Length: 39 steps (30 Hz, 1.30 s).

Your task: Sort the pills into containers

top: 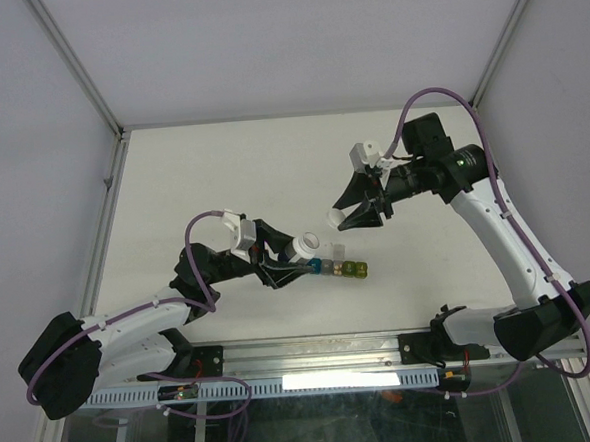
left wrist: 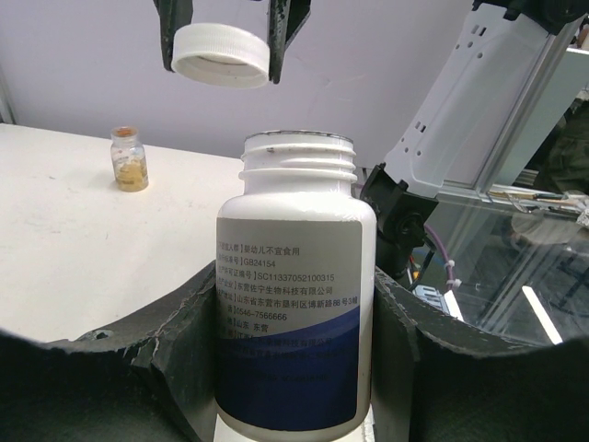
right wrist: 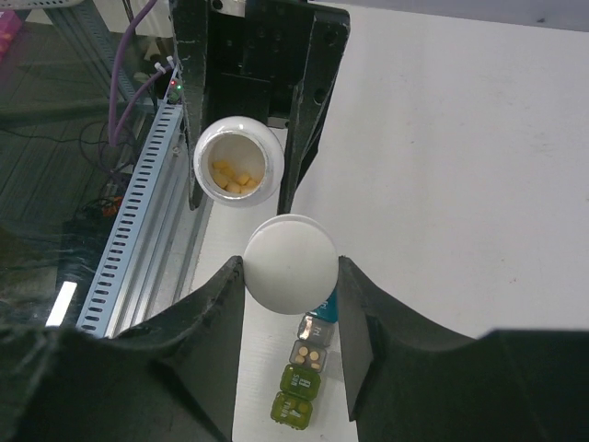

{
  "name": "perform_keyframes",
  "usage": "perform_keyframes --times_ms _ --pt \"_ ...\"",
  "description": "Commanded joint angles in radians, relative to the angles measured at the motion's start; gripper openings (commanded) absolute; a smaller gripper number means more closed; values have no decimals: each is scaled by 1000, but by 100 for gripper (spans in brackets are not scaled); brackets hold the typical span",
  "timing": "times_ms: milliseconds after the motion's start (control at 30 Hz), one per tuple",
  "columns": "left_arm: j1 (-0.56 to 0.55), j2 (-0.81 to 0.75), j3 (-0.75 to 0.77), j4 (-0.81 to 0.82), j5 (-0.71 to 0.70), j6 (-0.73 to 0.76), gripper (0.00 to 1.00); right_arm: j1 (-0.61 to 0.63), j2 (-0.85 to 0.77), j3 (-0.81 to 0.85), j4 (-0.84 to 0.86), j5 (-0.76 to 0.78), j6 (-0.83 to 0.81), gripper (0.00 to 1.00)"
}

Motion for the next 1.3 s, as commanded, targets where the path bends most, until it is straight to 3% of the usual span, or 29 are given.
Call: perform_keyframes --times_ms 0,567,1267 --pt "7 7 20 83 17 -31 0 23 -9 79 -40 -12 -30 11" --pt "6 78 114 43 65 -33 0 126 30 159 -52 0 -20 11" --pt "6 81 128 129 81 -103 0 190 17 55 22 6 27 11"
